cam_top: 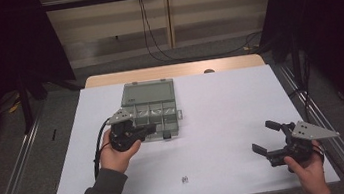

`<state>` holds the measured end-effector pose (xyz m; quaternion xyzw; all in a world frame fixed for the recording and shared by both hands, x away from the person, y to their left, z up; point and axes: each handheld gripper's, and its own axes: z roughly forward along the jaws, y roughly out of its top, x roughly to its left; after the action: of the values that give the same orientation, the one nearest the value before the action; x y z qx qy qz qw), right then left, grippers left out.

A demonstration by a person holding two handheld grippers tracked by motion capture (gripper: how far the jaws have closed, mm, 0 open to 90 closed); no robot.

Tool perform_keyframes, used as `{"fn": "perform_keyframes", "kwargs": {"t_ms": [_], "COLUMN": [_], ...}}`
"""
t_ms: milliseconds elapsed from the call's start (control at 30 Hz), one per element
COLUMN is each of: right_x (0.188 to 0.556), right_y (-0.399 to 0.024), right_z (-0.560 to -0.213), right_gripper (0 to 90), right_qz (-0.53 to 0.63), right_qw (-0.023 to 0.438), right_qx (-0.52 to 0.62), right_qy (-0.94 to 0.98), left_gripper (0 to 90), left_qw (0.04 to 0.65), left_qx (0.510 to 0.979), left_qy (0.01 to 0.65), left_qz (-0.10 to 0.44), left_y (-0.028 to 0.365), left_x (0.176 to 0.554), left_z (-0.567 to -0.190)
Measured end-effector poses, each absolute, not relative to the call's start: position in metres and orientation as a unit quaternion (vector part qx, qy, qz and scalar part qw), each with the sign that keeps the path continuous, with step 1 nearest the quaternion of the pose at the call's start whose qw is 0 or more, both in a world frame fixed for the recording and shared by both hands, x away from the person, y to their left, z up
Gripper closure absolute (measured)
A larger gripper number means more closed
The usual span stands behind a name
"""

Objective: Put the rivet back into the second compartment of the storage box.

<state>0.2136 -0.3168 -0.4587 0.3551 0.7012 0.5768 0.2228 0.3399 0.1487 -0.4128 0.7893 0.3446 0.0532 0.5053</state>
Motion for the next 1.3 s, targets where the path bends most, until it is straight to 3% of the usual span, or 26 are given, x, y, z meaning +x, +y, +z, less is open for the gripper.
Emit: {"fn": "perform_keyframes", "kwargs": {"t_ms": [1300], "right_x": [0.214], "right_y": [-0.318], "right_z": [-0.459], "right_gripper": [2.1], "right_qz": [0.579], "right_qw": [0.22], "right_qx": [0.354], "right_qy": [0.7], "left_gripper": [89.3], "left_qw": [0.456], "left_qx": [0.757], "left_qy": [0.446], "left_qz": [0.143], "left_y": [0.149], "left_x": [0.402], "left_z": [-0.427]}}
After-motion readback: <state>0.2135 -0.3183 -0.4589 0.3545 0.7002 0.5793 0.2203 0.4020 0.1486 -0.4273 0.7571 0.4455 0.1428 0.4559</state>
